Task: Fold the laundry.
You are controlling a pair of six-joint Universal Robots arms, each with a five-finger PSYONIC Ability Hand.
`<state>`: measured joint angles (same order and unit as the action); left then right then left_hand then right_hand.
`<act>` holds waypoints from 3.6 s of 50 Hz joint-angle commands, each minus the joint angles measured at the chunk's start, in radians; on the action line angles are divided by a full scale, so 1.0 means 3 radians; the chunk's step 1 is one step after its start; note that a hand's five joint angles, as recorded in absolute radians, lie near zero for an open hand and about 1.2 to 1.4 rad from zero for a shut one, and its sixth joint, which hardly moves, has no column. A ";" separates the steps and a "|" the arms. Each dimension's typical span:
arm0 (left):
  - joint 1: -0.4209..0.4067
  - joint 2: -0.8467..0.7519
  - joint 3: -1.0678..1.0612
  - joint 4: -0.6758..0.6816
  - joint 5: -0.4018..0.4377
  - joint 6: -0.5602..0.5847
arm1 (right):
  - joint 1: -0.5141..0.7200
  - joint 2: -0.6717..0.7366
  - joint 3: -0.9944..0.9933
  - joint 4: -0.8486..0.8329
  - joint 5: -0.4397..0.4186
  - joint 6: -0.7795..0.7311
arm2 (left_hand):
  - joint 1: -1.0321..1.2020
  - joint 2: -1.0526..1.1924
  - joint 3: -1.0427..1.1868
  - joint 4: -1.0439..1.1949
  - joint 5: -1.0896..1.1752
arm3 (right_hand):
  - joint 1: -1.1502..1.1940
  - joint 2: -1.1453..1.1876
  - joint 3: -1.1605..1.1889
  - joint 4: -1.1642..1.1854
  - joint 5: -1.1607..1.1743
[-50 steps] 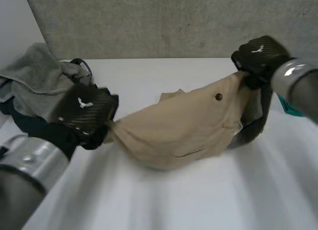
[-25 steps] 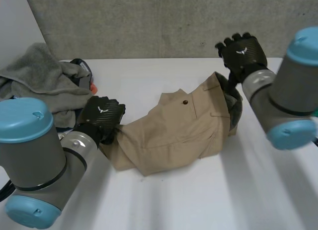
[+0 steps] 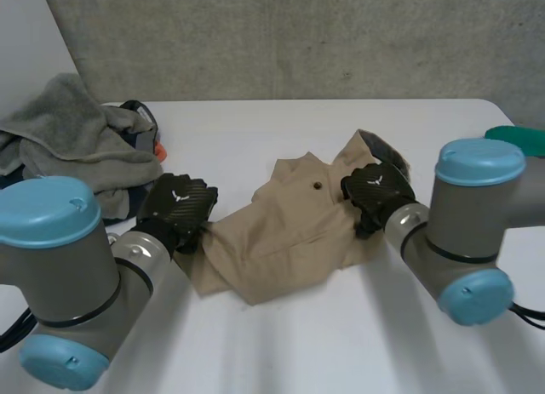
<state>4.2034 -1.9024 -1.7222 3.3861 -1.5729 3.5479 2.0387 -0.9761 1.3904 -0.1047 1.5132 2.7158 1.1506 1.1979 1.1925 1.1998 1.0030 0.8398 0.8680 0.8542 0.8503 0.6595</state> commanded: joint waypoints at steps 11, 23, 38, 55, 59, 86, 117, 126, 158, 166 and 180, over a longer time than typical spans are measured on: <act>0.0321 -0.0531 0.1751 0.1444 -0.0033 0.0267 | -0.0138 0.0314 -0.2016 -0.1311 -0.0053 0.0049 | 0.0819 0.0661 0.0679 0.0655 0.0729 | 0.1855 0.1761 0.1807 0.1820 0.1874; 0.0326 -0.0408 0.2290 0.1783 -0.0188 0.0042 | -0.0230 0.0329 -0.2237 -0.2219 -0.0442 0.0550 | 0.0819 0.0661 0.0679 0.0655 0.0729 | 0.1855 0.1761 0.1807 0.1820 0.1874; 0.0296 -0.0628 0.0705 0.1501 0.0048 0.0006 | -0.0169 0.0538 -0.1450 -0.0235 -0.0488 0.0453 | 0.0819 0.0661 0.0679 0.0655 0.0729 | 0.1855 0.1761 0.1807 0.1820 0.1874; 0.0260 -0.0311 -0.0073 0.1051 0.0068 -0.0030 | -0.0149 0.0534 -0.0980 0.0876 -0.0253 0.0156 | 0.0819 0.0661 0.0679 0.0655 0.0729 | -0.0251 -0.0345 -0.0298 -0.0286 -0.0231; 0.0265 -0.0204 -0.0109 0.1011 0.0068 -0.0076 | -0.0108 0.0314 -0.0750 0.0723 -0.0212 0.0172 | 0.0819 0.0661 0.0679 0.0655 0.0729 | -0.0250 -0.0344 -0.0298 -0.0286 -0.0231; 0.0245 0.0828 0.0264 0.0597 0.0078 -0.0096 | 0.0031 -0.0759 -0.0748 0.0651 -0.0074 -0.0217 | 0.0819 0.0661 0.0679 0.0655 0.0729 | 0.1855 0.1761 0.1807 0.1820 0.1874; 0.0592 0.0033 0.2417 -0.0089 0.0252 -0.0250 | -0.0123 -0.0582 -0.1777 0.0596 -0.0212 0.0259 | 0.0819 0.0661 0.0679 0.0655 0.0729 | 0.1855 0.1761 0.1807 0.1820 0.1874; 0.0638 -0.1450 0.3025 0.0591 0.0038 -0.0168 | -0.0011 0.0681 -0.1894 -0.1076 -0.0120 0.0305 | 0.0819 0.0661 0.0679 0.0655 0.0729 | 0.1679 0.1585 0.1631 0.1644 0.1699; -0.0184 0.0722 -0.0190 -0.0999 0.0119 -0.0234 | -0.0450 -0.0218 -0.0335 0.1081 -0.0810 -0.1280 | -0.1891 -0.2049 -0.2031 -0.2055 -0.1981 | -0.1581 -0.1675 -0.1629 -0.1617 -0.1562; -0.0435 0.0503 -0.0528 -0.0938 -0.0049 -0.0291 | -0.0496 0.0022 -0.0099 0.0493 -0.1050 -0.1388 | -0.1695 -0.1852 -0.1834 -0.1859 -0.1784 | -0.1268 -0.1362 -0.1316 -0.1303 -0.1249; -0.0323 0.0088 -0.0441 -0.0759 -0.0469 -0.0219 | -0.0476 0.0584 -0.0329 0.0047 -0.0994 -0.1429 | -0.2321 -0.2479 -0.2461 -0.2485 -0.2411 | -0.0646 -0.0740 -0.0693 -0.0681 -0.0626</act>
<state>4.0887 -1.8557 -1.8584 3.1271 -1.6926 3.4645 1.8968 -0.8519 1.3247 -0.0795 1.2030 2.2924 0.4469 0.4417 0.4437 0.4291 0.2492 0.4178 0.4086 0.4210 0.4160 0.2543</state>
